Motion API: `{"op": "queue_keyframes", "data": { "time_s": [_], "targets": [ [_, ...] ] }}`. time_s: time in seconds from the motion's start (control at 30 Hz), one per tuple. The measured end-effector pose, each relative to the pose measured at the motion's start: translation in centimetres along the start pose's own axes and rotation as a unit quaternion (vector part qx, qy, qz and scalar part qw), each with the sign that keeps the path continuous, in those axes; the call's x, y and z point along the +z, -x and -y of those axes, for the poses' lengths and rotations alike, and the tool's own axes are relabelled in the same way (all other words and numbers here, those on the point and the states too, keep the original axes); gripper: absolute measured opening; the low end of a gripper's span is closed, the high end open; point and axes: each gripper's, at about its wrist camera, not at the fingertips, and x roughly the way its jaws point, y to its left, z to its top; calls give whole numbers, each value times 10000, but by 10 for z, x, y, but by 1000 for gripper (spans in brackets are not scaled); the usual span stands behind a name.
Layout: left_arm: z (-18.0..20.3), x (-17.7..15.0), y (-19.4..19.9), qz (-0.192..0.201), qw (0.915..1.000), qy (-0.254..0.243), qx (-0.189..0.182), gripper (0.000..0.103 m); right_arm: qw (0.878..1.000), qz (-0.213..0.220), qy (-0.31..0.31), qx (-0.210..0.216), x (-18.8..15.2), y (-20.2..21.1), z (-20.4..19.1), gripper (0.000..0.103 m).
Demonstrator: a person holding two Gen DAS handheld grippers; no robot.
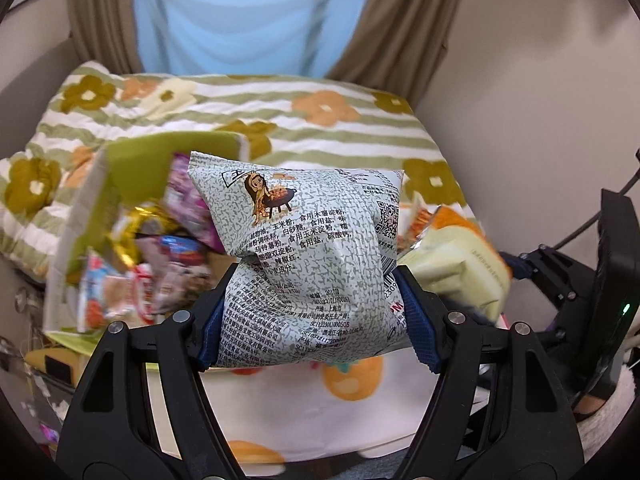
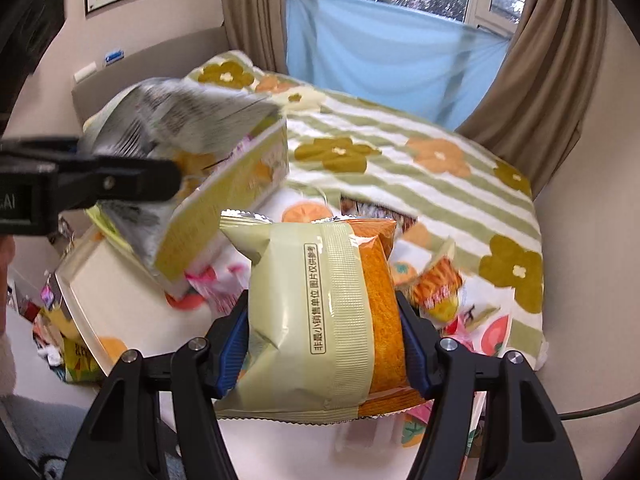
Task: Organize snacks
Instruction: 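Carry both bags over the box and open both tools to drop them inside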
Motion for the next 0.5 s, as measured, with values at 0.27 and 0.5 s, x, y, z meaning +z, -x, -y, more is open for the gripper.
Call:
{"op": "queue_keyframes", "data": {
  "time_s": [0.27, 0.5],
  "targets": [
    [-119, 7, 39, 105, 9989, 314, 342, 71, 9991, 300, -297, -25, 60, 2, -59, 61],
    [-205, 4, 25, -139, 9981, 275, 530, 71, 9964, 274, -797, 51, 96, -25, -116, 61]
  ]
}}
